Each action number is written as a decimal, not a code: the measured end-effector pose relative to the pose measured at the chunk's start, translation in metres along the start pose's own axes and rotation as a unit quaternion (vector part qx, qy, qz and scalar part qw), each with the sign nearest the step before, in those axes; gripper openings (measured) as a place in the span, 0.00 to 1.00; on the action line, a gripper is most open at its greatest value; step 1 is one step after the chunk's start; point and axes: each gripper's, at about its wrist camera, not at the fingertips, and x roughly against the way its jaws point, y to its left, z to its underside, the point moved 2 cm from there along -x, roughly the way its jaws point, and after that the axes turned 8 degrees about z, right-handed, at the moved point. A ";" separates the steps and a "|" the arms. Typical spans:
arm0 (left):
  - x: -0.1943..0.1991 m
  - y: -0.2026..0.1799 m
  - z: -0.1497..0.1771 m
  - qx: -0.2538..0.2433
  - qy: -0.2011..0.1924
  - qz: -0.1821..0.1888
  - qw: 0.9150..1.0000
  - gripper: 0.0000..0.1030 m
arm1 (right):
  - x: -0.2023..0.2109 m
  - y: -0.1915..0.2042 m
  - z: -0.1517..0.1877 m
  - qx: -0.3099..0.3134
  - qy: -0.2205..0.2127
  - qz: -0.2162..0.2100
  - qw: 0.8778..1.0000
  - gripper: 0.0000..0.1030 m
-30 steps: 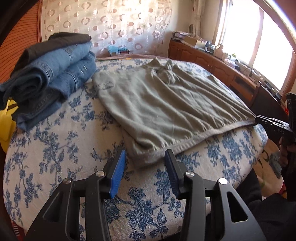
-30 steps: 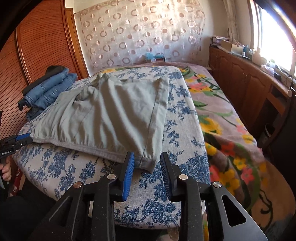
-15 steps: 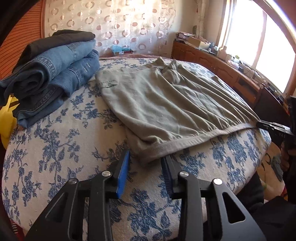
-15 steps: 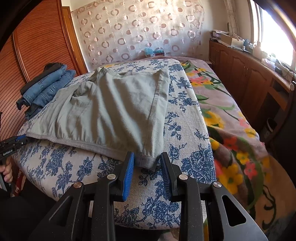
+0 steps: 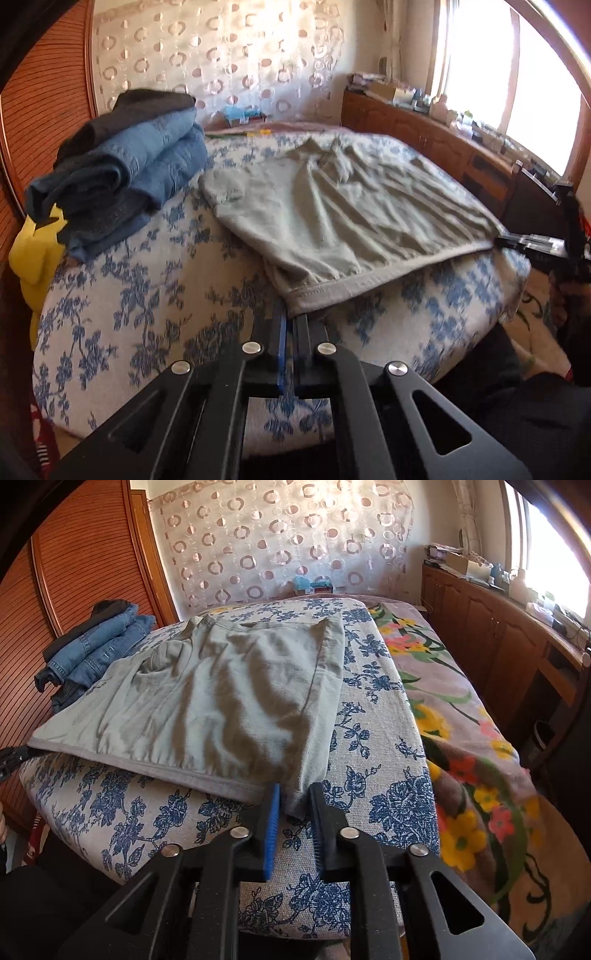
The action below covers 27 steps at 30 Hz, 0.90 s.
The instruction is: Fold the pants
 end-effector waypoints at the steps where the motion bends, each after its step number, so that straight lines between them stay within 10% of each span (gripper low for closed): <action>1: -0.003 0.001 0.002 0.000 0.005 0.002 1.000 0.03 | 0.000 0.000 0.000 0.000 0.001 0.000 1.000 0.14; 11: 0.006 0.014 -0.004 0.029 -0.015 0.013 0.999 0.45 | 0.008 -0.001 -0.002 -0.007 -0.011 -0.004 1.000 0.06; 25: 0.013 0.038 -0.017 0.051 -0.045 -0.001 0.998 0.49 | 0.026 0.044 -0.045 0.017 -0.074 -0.047 0.996 0.05; 27: 0.013 0.038 -0.020 0.049 -0.052 -0.005 0.997 0.78 | 0.025 0.057 -0.049 0.029 -0.078 -0.056 0.995 0.05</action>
